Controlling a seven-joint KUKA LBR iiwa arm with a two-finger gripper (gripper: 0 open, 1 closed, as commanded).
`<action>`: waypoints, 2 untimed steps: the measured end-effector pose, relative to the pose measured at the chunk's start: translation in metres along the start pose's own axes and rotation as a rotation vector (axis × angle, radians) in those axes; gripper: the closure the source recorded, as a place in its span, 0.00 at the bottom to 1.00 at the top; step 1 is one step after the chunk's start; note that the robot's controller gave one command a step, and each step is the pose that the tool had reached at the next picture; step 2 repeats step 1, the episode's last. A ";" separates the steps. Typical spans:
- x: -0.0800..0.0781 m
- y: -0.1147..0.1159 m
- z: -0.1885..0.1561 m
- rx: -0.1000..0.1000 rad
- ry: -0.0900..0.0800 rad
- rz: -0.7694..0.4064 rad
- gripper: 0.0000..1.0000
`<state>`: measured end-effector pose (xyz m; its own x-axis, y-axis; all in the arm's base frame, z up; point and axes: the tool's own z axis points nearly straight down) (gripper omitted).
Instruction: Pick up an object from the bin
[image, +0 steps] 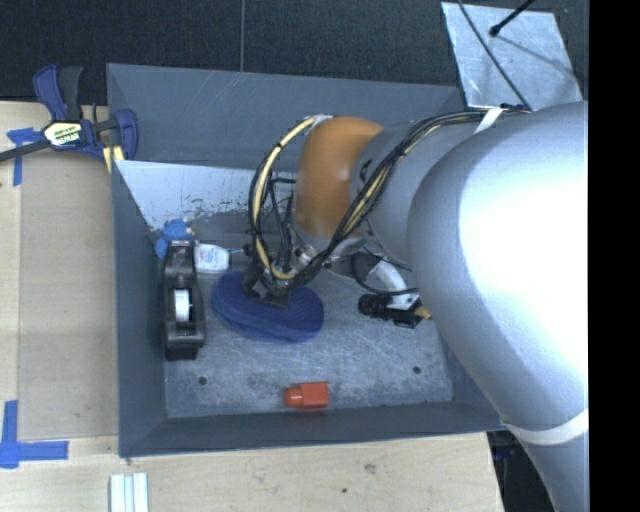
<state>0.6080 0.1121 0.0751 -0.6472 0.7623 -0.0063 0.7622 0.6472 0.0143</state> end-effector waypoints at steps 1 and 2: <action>-0.002 0.001 -0.027 0.010 0.003 -0.004 1.00; -0.002 0.001 -0.027 0.010 0.003 -0.004 1.00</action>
Offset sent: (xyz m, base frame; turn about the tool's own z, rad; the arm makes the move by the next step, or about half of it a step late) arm 0.0000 0.0000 0.0251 0.0000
